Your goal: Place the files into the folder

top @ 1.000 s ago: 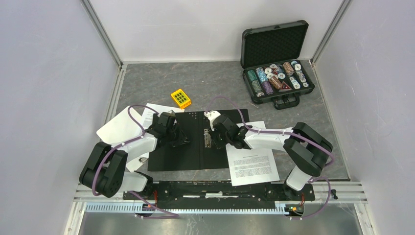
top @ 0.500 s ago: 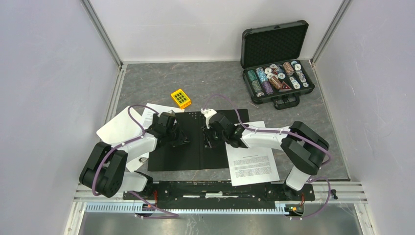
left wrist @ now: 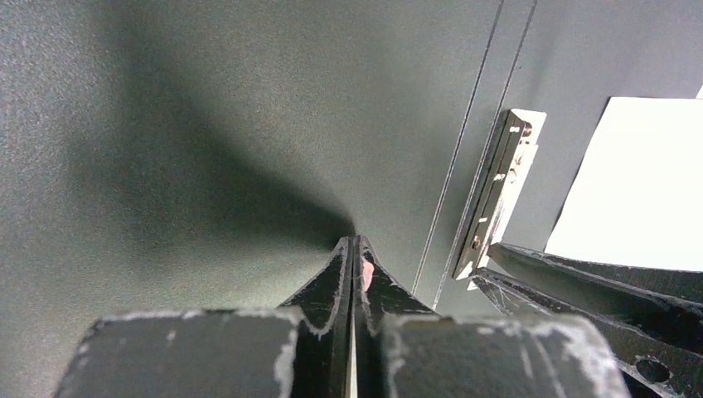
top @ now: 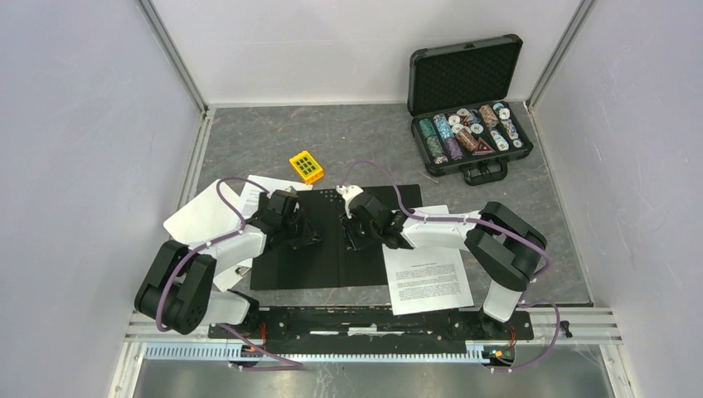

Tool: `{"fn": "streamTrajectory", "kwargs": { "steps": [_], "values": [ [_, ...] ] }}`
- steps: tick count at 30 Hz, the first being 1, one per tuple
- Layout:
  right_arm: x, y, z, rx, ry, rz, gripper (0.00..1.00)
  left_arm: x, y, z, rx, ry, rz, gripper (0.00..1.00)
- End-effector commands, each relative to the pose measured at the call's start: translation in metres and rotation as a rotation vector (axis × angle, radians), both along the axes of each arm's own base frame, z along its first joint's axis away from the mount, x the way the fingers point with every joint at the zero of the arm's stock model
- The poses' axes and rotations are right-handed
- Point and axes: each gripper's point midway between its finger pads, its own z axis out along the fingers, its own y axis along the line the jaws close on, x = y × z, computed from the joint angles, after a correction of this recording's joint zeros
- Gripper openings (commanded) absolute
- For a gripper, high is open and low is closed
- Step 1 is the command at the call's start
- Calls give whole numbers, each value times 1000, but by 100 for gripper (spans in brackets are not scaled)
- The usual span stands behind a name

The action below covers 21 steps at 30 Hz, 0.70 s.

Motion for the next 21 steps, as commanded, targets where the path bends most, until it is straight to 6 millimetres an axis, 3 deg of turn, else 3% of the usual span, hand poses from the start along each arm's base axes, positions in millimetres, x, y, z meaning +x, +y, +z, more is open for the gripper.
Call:
{"fn": "streamTrajectory", "kwargs": {
  "steps": [1, 15, 21],
  "values": [
    [-16, -13, -26, -91, 29, 32, 23, -27, 38, -37, 188, 109, 39, 2],
    [-29, -76, -65, -352, 2, 62, 20, -26, 40, -39, 205, 127, 48, 2],
    [-31, -88, -70, -379, -21, 59, 20, -24, 44, -40, 227, 124, 67, 2]
  ]
}}
